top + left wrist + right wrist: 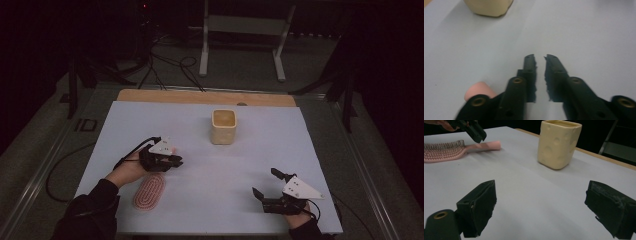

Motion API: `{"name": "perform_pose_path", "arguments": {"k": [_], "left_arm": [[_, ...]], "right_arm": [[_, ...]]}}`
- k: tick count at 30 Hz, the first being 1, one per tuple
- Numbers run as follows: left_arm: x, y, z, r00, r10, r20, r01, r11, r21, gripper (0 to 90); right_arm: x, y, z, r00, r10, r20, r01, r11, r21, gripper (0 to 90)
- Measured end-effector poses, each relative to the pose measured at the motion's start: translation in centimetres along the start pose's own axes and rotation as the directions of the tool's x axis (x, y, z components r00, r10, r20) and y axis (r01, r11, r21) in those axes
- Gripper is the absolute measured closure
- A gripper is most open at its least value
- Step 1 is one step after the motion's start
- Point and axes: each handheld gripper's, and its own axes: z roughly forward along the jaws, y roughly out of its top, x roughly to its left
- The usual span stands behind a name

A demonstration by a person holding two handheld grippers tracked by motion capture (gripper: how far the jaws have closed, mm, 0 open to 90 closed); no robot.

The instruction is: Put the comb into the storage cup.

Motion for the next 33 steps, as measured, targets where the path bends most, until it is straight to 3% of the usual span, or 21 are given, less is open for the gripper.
{"name": "perform_pose_path", "arguments": {"k": [1, 3, 9, 19, 33], "left_arm": [[0.0, 0.0, 0.1, 1.0, 0.002, 0.002, -0.002, 0.9999, 0.011, 88.8], [0.2, -0.1, 0.3, 0.9999, 0.008, 0.007, -0.008, 0.9994, 0.034, 89.6], [0.9, -0.6, 1.0, 0.9997, -0.012, 0.019, 0.01, 0.9962, 0.087, 90.0], [2.0, -1.7, 1.6, 0.9991, -0.043, -0.001, 0.042, 0.9866, 0.158, 90.0], [2.9, -2.8, 0.9, 0.9963, -0.071, -0.049, 0.079, 0.9797, 0.184, 90.0]], "right_arm": [[0.0, 0.0, 0.0, 1.0, -0.002, -0.002, 0.002, 1.0, 0.002, 9.9], [0.0, 0.0, 0.0, 1.0, -0.003, -0.002, 0.003, 1.0, -0.001, 9.9], [0.0, 0.0, 0.0, 1.0, -0.002, -0.004, 0.002, 1.0, -0.002, 9.9], [-0.1, 0.0, 0.0, 1.0, 0.003, -0.007, -0.003, 1.0, -0.002, 9.9], [-0.1, 0.0, 0.0, 0.9999, 0.008, -0.009, -0.008, 1.0, -0.001, 9.9]]}}
